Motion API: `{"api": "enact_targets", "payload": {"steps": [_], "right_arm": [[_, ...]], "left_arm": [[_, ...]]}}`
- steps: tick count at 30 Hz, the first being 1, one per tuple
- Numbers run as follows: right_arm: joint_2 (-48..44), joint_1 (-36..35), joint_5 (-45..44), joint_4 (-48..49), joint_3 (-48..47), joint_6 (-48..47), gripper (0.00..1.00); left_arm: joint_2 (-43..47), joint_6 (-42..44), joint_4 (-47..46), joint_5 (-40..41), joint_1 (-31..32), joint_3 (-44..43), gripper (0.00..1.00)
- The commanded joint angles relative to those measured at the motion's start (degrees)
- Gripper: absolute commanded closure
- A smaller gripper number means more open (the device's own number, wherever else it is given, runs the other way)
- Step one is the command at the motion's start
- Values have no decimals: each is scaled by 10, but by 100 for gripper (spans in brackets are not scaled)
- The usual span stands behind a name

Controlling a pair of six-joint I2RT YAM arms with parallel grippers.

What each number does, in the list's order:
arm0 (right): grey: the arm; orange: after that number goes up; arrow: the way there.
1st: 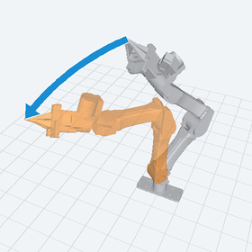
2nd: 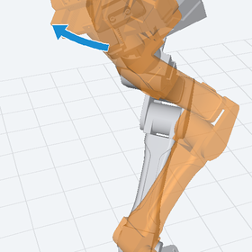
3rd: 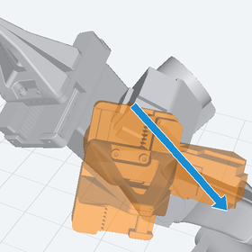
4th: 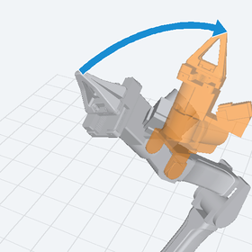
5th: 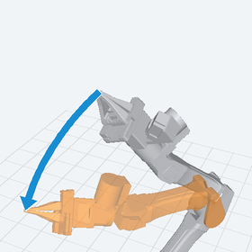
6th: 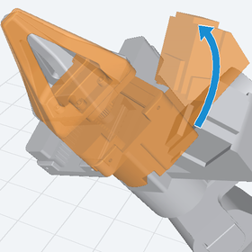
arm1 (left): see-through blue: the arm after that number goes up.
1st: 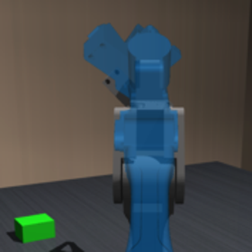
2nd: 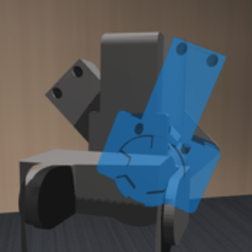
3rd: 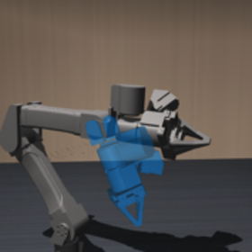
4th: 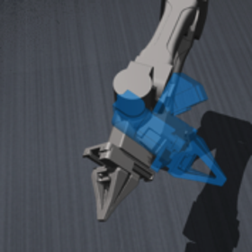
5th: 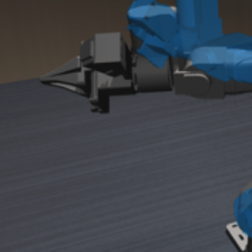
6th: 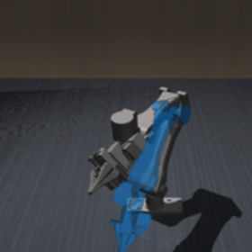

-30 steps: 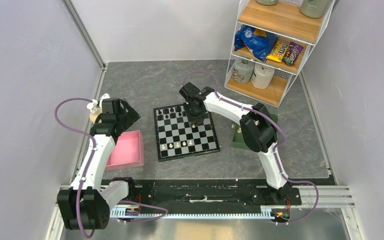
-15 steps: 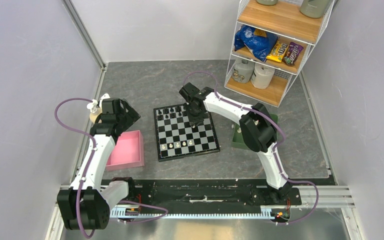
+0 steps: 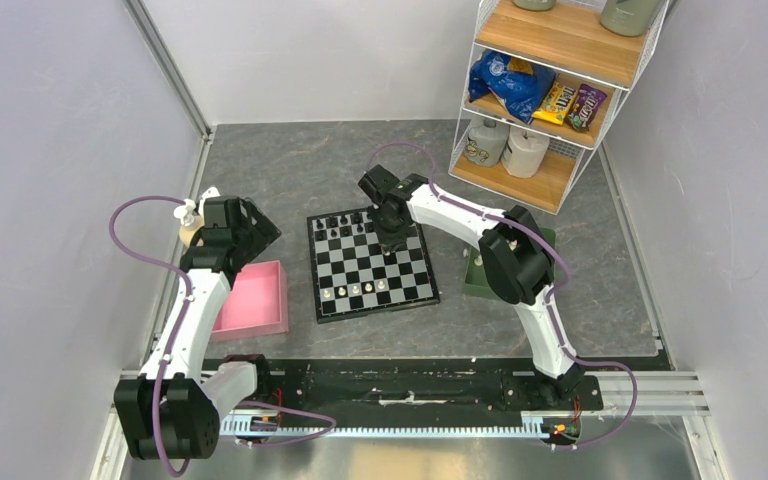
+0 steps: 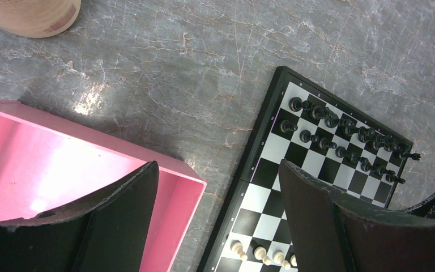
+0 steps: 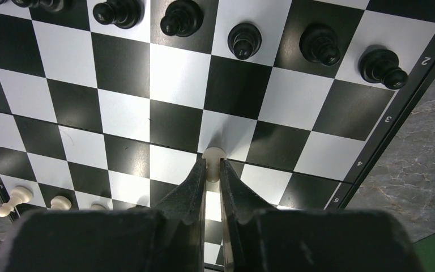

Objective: Set up the chess pieces on the board

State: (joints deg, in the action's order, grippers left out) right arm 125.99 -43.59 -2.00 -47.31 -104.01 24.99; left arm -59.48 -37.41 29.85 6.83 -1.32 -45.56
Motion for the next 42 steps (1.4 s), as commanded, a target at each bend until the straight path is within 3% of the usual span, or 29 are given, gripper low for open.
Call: {"api": "enact_targets", "payload": {"steps": [1, 16, 42], "right_arm": [[-17, 3, -7, 4, 2, -2, 86], [-119, -38, 15, 19, 149, 23, 87], [-132, -67, -9, 20, 186, 42, 87]], "left_arm": [[3, 4, -19, -9, -3, -3, 15], [2, 0, -28, -15, -3, 0, 15], [3, 0, -28, -19, -2, 1, 16]]}}
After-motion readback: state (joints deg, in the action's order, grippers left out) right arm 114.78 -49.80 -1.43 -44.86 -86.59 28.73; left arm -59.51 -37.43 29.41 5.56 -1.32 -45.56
